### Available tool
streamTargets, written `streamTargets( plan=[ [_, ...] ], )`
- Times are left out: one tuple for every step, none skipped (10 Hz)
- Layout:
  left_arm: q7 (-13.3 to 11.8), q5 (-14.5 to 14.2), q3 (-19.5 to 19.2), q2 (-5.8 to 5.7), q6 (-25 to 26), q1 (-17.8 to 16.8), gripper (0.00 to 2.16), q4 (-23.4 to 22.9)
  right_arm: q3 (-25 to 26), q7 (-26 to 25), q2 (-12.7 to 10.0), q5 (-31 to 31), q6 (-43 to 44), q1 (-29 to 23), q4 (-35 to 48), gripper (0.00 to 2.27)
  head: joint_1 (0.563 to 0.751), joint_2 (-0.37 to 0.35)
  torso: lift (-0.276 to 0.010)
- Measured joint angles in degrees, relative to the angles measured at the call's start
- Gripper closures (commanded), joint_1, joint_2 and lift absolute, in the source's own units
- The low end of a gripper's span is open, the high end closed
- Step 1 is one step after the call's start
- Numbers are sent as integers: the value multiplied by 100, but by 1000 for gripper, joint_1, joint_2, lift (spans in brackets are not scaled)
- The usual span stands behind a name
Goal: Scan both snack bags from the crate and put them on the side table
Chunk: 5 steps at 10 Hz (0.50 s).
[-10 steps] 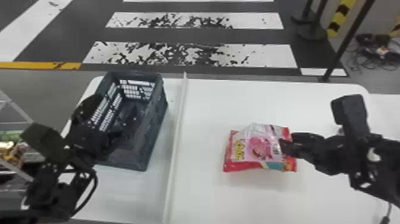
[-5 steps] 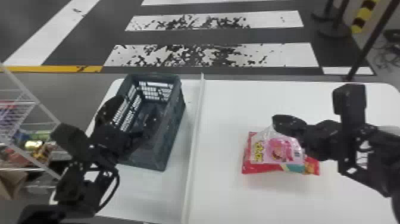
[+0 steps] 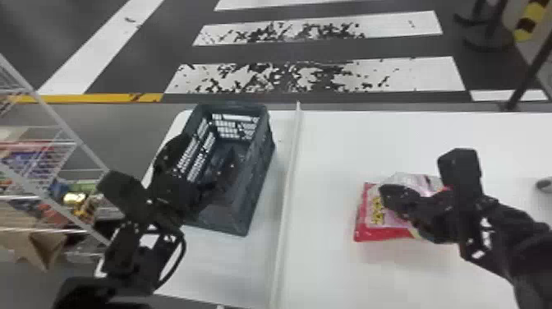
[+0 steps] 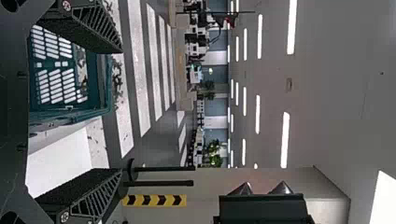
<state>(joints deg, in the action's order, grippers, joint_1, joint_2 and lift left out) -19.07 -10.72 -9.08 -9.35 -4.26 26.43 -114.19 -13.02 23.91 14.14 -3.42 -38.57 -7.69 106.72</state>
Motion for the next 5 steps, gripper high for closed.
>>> streamTargets(
  plan=[
    [-3, 0, 22, -9, 0, -38, 90, 39, -38, 0, -35, 78, 181, 41, -385, 2256, 695, 190, -87],
    [-4, 0, 31, -16, 0, -48, 90, 55, -74, 0, -86, 178, 316, 102, -734, 2256, 695, 184, -87],
    [-1, -5, 38, -25, 0, -50, 90, 67, -111, -2, -128, 253, 381, 167, -1001, 2256, 695, 181, -87],
    [-1, -17, 40, -35, 0, -48, 90, 72, -169, -9, -145, 296, 398, 209, -1157, 2256, 695, 183, -87],
    [-3, -30, 40, -39, 0, -43, 90, 72, -194, -15, -148, 310, 397, 200, -1154, 2256, 695, 186, -87]
  ],
)
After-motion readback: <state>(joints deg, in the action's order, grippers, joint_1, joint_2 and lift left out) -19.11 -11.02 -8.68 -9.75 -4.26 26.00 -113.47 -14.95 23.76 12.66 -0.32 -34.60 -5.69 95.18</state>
